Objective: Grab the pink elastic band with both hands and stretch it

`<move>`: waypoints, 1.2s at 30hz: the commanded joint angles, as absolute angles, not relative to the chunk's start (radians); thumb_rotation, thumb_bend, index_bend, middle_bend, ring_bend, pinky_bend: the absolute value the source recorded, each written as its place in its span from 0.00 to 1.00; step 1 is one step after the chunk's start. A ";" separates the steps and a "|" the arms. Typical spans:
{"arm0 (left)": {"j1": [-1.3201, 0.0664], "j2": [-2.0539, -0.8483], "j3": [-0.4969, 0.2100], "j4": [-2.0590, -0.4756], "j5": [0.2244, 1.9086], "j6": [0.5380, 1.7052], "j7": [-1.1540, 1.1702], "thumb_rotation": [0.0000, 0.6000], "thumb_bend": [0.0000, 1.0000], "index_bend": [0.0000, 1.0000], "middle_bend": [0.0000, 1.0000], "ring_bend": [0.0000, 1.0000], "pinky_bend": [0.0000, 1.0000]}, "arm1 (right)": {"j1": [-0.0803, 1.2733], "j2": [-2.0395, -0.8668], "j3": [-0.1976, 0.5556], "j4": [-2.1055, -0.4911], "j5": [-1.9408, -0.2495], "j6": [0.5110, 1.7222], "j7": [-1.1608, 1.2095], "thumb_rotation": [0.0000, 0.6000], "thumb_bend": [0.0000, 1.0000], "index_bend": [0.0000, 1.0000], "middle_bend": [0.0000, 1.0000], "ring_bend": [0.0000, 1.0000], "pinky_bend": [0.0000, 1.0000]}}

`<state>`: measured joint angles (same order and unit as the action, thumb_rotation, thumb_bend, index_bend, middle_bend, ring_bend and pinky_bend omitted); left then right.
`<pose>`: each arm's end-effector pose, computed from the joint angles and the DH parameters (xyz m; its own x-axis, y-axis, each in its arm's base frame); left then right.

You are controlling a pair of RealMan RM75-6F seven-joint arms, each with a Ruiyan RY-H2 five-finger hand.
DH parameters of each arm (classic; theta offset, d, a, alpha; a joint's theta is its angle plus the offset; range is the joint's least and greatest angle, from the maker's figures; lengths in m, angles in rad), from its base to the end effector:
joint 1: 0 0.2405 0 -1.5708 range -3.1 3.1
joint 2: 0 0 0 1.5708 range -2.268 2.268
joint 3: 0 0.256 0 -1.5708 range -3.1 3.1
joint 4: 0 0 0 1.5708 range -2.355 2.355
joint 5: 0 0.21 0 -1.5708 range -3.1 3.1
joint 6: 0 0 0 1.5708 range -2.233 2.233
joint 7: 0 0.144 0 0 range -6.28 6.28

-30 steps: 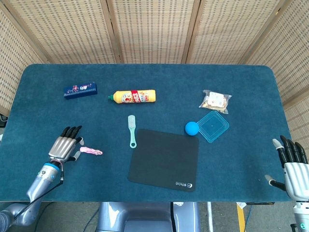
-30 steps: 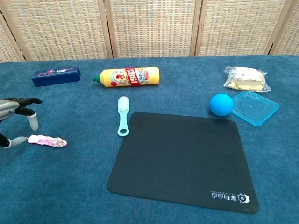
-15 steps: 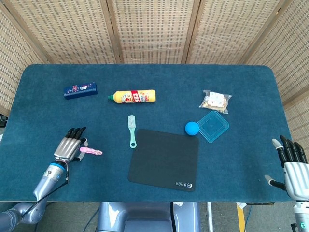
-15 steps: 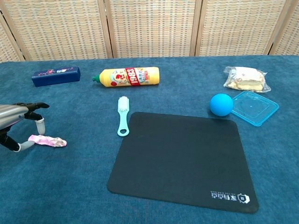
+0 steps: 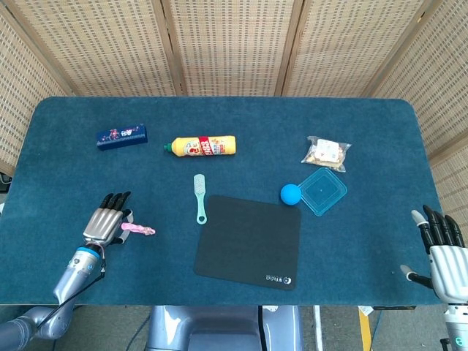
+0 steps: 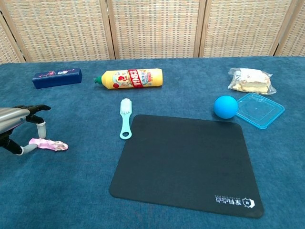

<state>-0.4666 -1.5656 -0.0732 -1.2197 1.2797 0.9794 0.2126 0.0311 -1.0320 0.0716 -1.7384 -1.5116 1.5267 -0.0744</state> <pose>-0.2878 0.2942 -0.0092 0.5281 0.3235 0.7852 0.8492 -0.1995 -0.4889 -0.2955 -0.1679 0.1826 0.4276 0.0363 0.9032 -0.9039 0.0208 0.4271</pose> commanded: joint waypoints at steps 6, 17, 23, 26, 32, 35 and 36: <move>-0.469 -1.574 -0.071 -1.210 1.269 0.976 0.220 1.00 0.40 0.50 0.00 0.00 0.00 | 0.033 -1.031 0.071 -1.738 -1.511 1.524 -0.071 1.00 0.00 0.03 0.00 0.00 0.00; -0.473 -1.580 -0.067 -1.209 1.261 0.972 0.232 1.00 0.40 0.52 0.00 0.00 0.00 | 0.033 -1.030 0.069 -1.739 -1.511 1.522 -0.068 1.00 0.00 0.03 0.00 0.00 0.00; -0.475 -1.583 -0.065 -1.210 1.255 0.970 0.240 1.00 0.40 0.55 0.00 0.00 0.00 | 0.034 -1.028 0.068 -1.739 -1.511 1.521 -0.065 1.00 0.00 0.03 0.00 0.00 0.00; -0.475 -1.584 -0.064 -1.211 1.252 0.969 0.243 1.00 0.40 0.58 0.00 0.00 0.00 | 0.034 -1.028 0.068 -1.739 -1.511 1.521 -0.063 1.00 0.00 0.03 0.00 0.00 0.00; -0.475 -1.586 -0.065 -1.213 1.248 0.971 0.237 1.00 0.42 0.66 0.00 0.00 0.00 | 0.035 -1.026 0.068 -1.739 -1.512 1.520 -0.058 1.00 0.00 0.03 0.00 0.00 0.00; -0.475 -1.583 -0.065 -1.215 1.249 0.970 0.228 1.00 0.44 0.69 0.00 0.00 0.00 | 0.035 -1.026 0.067 -1.739 -1.512 1.520 -0.058 1.00 0.00 0.03 0.00 0.00 0.00; -0.475 -1.582 -0.066 -1.216 1.249 0.971 0.224 1.00 0.45 0.69 0.00 0.00 0.00 | 0.035 -1.026 0.067 -1.739 -1.512 1.520 -0.058 1.00 0.00 0.03 0.00 0.00 0.00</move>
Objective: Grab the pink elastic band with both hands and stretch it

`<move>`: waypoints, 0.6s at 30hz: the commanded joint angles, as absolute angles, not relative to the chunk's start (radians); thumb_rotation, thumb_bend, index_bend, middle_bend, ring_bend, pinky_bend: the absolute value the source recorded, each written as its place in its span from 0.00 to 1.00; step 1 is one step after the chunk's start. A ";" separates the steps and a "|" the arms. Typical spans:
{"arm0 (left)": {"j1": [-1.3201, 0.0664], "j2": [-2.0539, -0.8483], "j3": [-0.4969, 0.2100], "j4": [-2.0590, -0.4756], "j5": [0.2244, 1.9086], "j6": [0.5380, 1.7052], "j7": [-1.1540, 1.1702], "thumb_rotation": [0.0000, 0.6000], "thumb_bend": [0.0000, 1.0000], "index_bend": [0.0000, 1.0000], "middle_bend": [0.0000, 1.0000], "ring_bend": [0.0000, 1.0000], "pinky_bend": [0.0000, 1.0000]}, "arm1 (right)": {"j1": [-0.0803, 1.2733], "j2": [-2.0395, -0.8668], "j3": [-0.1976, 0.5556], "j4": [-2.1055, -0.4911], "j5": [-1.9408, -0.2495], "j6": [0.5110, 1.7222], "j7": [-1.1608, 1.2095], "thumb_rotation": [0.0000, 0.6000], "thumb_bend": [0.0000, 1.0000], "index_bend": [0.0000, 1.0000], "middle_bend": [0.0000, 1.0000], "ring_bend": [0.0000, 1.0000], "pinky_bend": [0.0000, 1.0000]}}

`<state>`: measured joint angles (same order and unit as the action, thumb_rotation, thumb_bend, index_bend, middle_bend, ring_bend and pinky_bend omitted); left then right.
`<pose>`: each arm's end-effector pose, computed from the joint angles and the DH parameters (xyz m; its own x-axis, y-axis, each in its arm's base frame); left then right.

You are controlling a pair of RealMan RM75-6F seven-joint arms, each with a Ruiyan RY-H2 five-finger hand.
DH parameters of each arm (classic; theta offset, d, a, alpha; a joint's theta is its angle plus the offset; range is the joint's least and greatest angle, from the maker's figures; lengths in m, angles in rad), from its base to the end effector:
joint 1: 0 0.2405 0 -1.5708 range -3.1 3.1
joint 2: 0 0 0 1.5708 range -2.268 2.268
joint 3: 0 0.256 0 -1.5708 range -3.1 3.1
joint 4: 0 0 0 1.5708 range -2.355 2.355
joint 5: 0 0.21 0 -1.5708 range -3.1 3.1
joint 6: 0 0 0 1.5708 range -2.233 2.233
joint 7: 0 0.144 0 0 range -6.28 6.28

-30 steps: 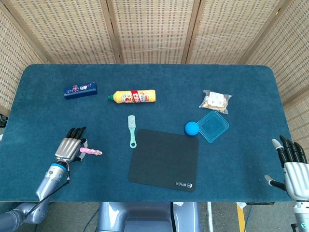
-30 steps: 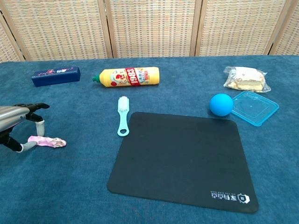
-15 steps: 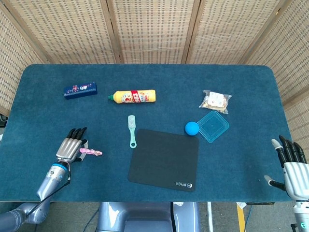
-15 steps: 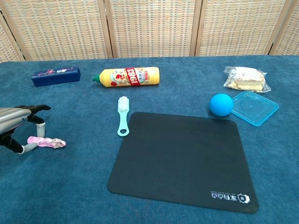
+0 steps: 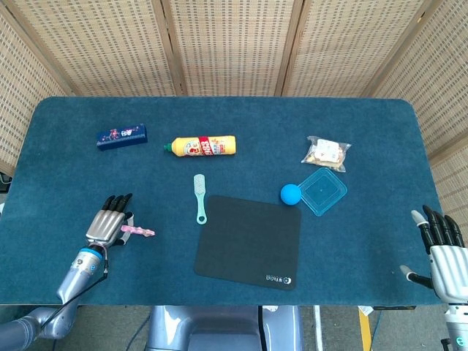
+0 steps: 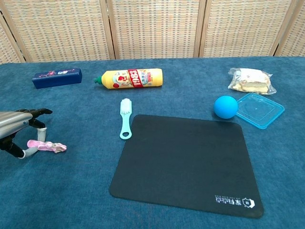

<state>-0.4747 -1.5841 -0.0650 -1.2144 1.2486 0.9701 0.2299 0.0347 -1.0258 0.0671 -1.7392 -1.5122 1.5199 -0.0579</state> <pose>-0.2873 0.2931 -0.0168 0.5241 0.3434 0.7794 0.8515 -0.1913 -0.4883 -0.2958 -0.1681 0.1829 0.4177 0.0271 0.9082 -0.9086 0.0165 0.4173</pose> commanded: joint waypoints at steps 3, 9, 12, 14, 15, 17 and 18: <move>-0.473 -1.579 -0.071 -1.220 1.253 0.978 0.203 1.00 0.47 0.72 0.00 0.00 0.00 | 0.035 -1.026 0.067 -1.739 -1.511 1.519 -0.058 1.00 0.00 0.03 0.00 0.00 0.00; -0.470 -1.564 -0.079 -1.238 1.264 0.988 0.148 1.00 0.49 0.77 0.00 0.00 0.00 | 0.036 -1.027 0.067 -1.739 -1.510 1.516 -0.060 1.00 0.00 0.03 0.00 0.00 0.00; -0.467 -1.551 -0.085 -1.252 1.272 0.993 0.100 1.00 0.49 0.78 0.00 0.00 0.00 | 0.036 -1.027 0.066 -1.739 -1.508 1.516 -0.061 1.00 0.00 0.03 0.00 0.00 0.00; -0.466 -1.541 -0.090 -1.261 1.285 1.001 0.059 1.00 0.49 0.78 0.00 0.00 0.00 | 0.037 -1.027 0.067 -1.740 -1.508 1.515 -0.063 1.00 0.00 0.03 0.00 0.00 0.00; -0.465 -1.535 -0.092 -1.267 1.292 1.002 0.030 1.00 0.49 0.79 0.00 0.00 0.00 | 0.037 -1.028 0.067 -1.740 -1.507 1.514 -0.063 1.00 0.00 0.03 0.00 0.00 0.00; -0.465 -1.523 -0.096 -1.283 1.309 0.999 -0.055 1.00 0.49 0.79 0.00 0.00 0.00 | 0.037 -1.029 0.066 -1.740 -1.505 1.514 -0.063 1.00 0.00 0.03 0.00 0.00 0.00; -0.466 -1.517 -0.100 -1.290 1.323 1.000 -0.107 1.00 0.49 0.79 0.00 0.00 0.00 | 0.036 -1.030 0.066 -1.740 -1.504 1.514 -0.065 1.00 0.00 0.03 0.00 0.00 0.00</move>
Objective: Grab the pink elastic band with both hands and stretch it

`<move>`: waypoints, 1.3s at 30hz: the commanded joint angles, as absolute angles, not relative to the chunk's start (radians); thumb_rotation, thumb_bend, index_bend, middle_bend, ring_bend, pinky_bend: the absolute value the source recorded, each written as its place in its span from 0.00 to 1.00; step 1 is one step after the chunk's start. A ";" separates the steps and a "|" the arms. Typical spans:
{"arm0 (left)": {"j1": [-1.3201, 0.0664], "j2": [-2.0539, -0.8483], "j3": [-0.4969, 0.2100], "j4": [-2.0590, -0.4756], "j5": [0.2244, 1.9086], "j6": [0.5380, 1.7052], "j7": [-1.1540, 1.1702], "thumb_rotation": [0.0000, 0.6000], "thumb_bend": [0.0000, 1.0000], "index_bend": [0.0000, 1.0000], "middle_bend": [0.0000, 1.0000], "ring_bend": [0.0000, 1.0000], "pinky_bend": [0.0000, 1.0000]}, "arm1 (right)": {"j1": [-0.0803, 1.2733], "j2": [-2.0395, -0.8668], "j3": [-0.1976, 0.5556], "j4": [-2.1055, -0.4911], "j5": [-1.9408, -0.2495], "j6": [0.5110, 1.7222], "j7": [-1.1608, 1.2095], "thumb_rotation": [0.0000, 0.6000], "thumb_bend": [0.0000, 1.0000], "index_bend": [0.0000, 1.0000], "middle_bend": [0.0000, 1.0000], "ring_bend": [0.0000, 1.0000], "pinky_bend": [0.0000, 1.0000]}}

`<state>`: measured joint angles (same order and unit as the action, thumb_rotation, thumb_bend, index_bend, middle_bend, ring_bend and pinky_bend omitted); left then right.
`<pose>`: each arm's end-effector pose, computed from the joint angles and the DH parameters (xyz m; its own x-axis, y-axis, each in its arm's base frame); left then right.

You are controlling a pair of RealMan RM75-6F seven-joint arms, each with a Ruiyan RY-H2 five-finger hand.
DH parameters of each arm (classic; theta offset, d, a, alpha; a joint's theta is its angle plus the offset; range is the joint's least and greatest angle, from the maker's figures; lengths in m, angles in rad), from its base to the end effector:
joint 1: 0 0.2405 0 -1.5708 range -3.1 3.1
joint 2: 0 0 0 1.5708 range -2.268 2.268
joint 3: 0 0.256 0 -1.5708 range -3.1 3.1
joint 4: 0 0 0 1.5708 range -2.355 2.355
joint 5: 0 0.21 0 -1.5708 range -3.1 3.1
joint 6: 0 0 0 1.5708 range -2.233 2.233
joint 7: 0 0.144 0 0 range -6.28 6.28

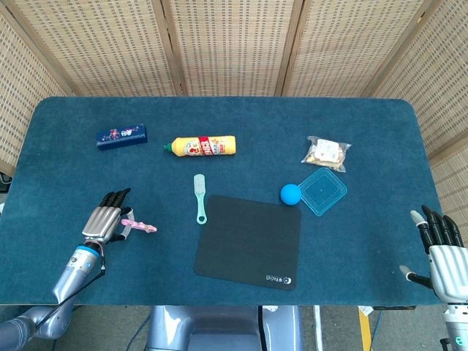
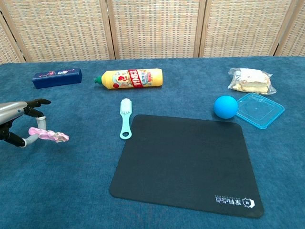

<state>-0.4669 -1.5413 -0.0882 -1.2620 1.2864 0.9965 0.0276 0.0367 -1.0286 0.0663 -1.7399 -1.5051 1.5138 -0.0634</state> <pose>-0.2797 0.2965 -0.0013 0.3478 0.3321 0.8768 0.9373 -0.1446 -0.3170 -0.2965 -0.1685 0.1814 0.4191 0.0204 0.9077 -0.9079 0.0215 0.4187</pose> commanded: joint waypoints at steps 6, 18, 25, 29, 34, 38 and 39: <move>-0.483 -1.499 -0.102 -1.303 1.410 0.997 -0.415 1.00 0.49 0.80 0.00 0.00 0.00 | 0.042 -1.040 0.066 -1.743 -1.498 1.503 -0.094 1.00 0.00 0.04 0.00 0.00 0.00; -0.603 -1.494 -0.163 -1.461 1.459 0.896 -0.806 1.00 0.49 0.81 0.00 0.00 0.00 | 0.146 -1.014 0.115 -1.727 -1.543 1.425 -0.122 1.00 0.00 0.06 0.00 0.00 0.00; -0.703 -1.541 -0.210 -1.489 1.438 0.799 -0.885 1.00 0.49 0.81 0.00 0.00 0.00 | 0.242 -1.000 0.132 -1.660 -1.668 1.388 -0.005 1.00 0.00 0.09 0.00 0.00 0.00; -0.765 -1.546 -0.240 -1.513 1.406 0.723 -0.908 1.00 0.48 0.81 0.00 0.00 0.00 | 0.302 -1.005 0.135 -1.578 -1.760 1.392 0.064 1.00 0.00 0.12 0.00 0.00 0.00; -0.823 -1.556 -0.271 -1.539 1.369 0.663 -0.893 1.00 0.48 0.81 0.00 0.00 0.00 | 0.375 -1.017 0.140 -1.529 -1.848 1.409 0.167 1.00 0.00 0.25 0.03 0.00 0.00; -0.859 -1.573 -0.293 -1.553 1.324 0.639 -0.852 1.00 0.48 0.81 0.00 0.00 0.00 | 0.436 -1.022 0.138 -1.511 -1.917 1.418 0.237 1.00 0.00 0.30 0.06 0.00 0.00; -0.865 -1.576 -0.296 -1.555 1.315 0.634 -0.845 1.00 0.48 0.81 0.00 0.00 0.00 | 0.447 -1.025 0.138 -1.509 -1.932 1.419 0.235 1.00 0.01 0.31 0.06 0.00 0.00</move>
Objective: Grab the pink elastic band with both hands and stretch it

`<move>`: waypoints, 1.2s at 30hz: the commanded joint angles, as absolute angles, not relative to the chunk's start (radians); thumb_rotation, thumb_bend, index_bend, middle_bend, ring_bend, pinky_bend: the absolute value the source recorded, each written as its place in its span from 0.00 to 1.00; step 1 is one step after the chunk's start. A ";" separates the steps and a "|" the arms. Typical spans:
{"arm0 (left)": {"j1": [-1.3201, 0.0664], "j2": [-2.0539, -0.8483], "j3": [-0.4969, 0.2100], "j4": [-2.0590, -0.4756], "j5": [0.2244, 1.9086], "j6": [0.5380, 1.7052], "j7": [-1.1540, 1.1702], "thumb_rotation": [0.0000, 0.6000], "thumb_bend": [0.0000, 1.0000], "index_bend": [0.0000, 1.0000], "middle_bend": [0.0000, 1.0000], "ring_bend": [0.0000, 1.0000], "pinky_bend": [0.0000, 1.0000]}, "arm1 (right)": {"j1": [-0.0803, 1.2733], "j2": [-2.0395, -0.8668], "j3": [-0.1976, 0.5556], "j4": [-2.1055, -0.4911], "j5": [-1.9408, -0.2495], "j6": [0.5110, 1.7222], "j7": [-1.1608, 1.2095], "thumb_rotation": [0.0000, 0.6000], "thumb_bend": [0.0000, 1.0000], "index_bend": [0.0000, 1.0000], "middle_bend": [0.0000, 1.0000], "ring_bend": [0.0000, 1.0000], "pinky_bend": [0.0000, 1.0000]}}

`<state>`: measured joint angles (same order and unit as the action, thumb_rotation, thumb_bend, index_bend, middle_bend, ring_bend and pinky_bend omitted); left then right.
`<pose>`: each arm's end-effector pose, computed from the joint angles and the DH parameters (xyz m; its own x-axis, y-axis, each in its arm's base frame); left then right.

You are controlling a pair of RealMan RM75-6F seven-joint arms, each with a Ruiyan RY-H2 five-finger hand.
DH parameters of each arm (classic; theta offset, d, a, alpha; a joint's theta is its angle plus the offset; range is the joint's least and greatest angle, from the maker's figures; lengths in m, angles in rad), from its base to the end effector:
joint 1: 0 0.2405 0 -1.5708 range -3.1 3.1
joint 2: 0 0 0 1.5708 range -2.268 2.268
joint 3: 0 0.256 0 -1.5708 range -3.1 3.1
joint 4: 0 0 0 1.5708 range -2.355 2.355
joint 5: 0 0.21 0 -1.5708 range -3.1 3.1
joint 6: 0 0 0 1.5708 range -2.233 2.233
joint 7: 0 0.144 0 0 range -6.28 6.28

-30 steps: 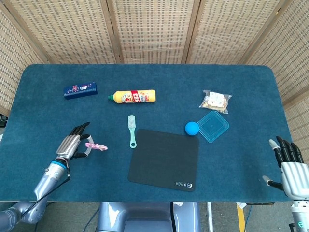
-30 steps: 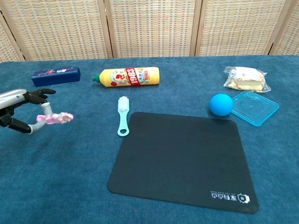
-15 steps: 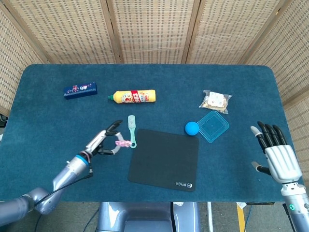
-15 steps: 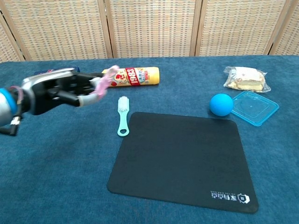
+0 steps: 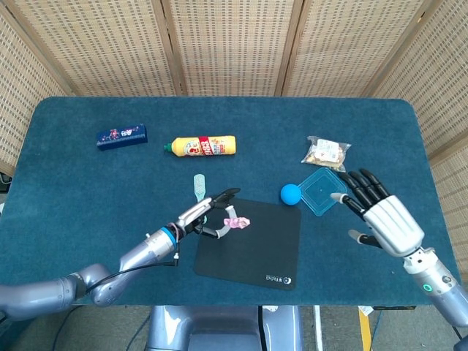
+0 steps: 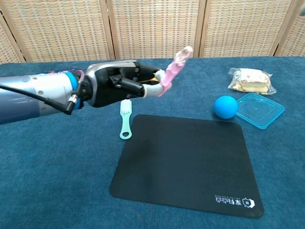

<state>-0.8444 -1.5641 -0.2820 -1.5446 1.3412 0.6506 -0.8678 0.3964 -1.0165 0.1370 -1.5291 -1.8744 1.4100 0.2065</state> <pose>-0.0618 0.3281 -0.0451 -0.4131 0.7648 0.4944 0.7738 0.0085 0.6334 -0.2147 -0.2703 0.1761 0.4256 0.0956 0.8998 -0.6987 -0.5972 0.3939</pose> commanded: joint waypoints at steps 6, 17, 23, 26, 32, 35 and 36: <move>-0.914 -1.614 -0.322 -1.554 1.228 0.609 -0.762 1.00 0.48 0.82 0.00 0.00 0.00 | 0.528 -1.051 0.136 -1.514 -2.004 1.399 0.212 1.00 0.06 0.37 0.10 0.00 0.00; -0.971 -1.658 -0.342 -1.519 1.118 0.576 -0.665 1.00 0.48 0.82 0.00 0.00 0.00 | 0.623 -1.104 0.141 -1.561 -1.993 1.317 0.188 1.00 0.21 0.43 0.13 0.00 0.00; -0.982 -1.675 -0.347 -1.504 1.090 0.563 -0.643 1.00 0.48 0.82 0.00 0.00 0.00 | 0.664 -1.134 0.139 -1.531 -2.007 1.301 0.132 1.00 0.28 0.43 0.13 0.00 0.00; -0.984 -1.680 -0.350 -1.500 1.087 0.559 -0.638 1.00 0.48 0.82 0.00 0.00 0.00 | 0.678 -1.144 0.133 -1.520 -2.013 1.292 0.107 1.00 0.30 0.43 0.13 0.00 0.00; -0.982 -1.681 -0.358 -1.502 1.085 0.552 -0.637 1.00 0.48 0.82 0.00 0.00 0.00 | 0.704 -1.156 0.121 -1.508 -2.015 1.273 0.067 1.00 0.32 0.45 0.13 0.00 0.00; -0.981 -1.682 -0.359 -1.502 1.086 0.549 -0.634 1.00 0.48 0.82 0.00 0.00 0.00 | 0.710 -1.161 0.116 -1.509 -2.007 1.273 0.067 1.00 0.32 0.46 0.14 0.00 0.00; -0.981 -1.682 -0.359 -1.502 1.085 0.549 -0.633 1.00 0.48 0.82 0.00 0.00 0.00 | 0.711 -1.163 0.115 -1.510 -2.005 1.274 0.069 1.00 0.33 0.46 0.14 0.00 0.00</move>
